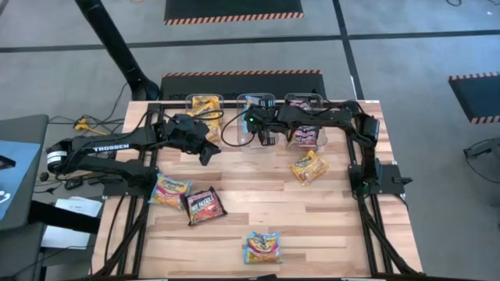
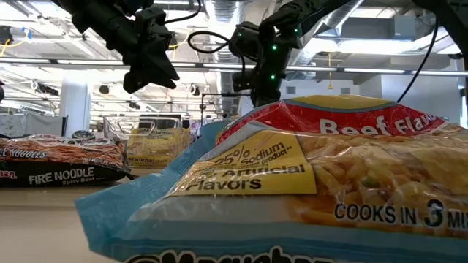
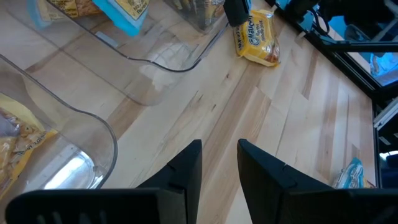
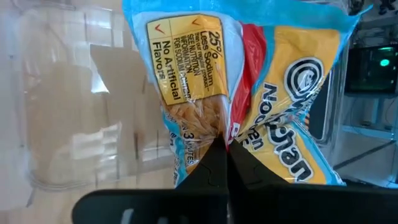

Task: Sort Maruchan noodles
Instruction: Put the blue noodle pack into the middle transparent bin

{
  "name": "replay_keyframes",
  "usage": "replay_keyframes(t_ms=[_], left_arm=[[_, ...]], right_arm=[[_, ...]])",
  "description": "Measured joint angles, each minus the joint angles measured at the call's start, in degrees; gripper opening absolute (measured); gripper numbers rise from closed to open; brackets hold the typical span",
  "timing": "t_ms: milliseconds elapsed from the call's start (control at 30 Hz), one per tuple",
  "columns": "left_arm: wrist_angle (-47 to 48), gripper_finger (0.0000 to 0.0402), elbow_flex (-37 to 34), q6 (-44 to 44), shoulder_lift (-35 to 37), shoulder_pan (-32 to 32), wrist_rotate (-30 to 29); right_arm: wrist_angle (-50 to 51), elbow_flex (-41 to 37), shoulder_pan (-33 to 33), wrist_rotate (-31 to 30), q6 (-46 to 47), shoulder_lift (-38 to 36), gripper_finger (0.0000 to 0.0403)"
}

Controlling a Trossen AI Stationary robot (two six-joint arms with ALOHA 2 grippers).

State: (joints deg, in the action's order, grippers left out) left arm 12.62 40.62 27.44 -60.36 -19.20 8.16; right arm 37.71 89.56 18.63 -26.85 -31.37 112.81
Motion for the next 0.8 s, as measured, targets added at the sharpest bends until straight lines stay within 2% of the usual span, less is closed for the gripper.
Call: replay_keyframes(t_ms=[133,233,333,667,800], left_arm=[[-0.02,0.0088,0.0,0.08,0.0,0.0,0.0],[-0.11,0.0088,0.0,0.11,0.0,0.0,0.02],[-0.11,0.0088,0.0,0.19,0.0,-0.01,0.01],[-0.11,0.0088,0.0,0.68,0.0,-0.02,0.02],[-0.11,0.0088,0.0,0.67,0.02,-0.01,0.04]], right_arm=[[-0.53,0.0,0.29,2.13,3.16,0.0,0.0005],[-0.81,0.0,0.66,0.78,3.3,0.0,0.0004],[-1.08,0.0,1.48,4.22,4.41,0.0,0.0004],[-3.24,0.05,2.45,3.22,4.08,3.14,0.0004],[-1.93,-0.07,2.34,1.92,3.46,4.04,0.0017]])
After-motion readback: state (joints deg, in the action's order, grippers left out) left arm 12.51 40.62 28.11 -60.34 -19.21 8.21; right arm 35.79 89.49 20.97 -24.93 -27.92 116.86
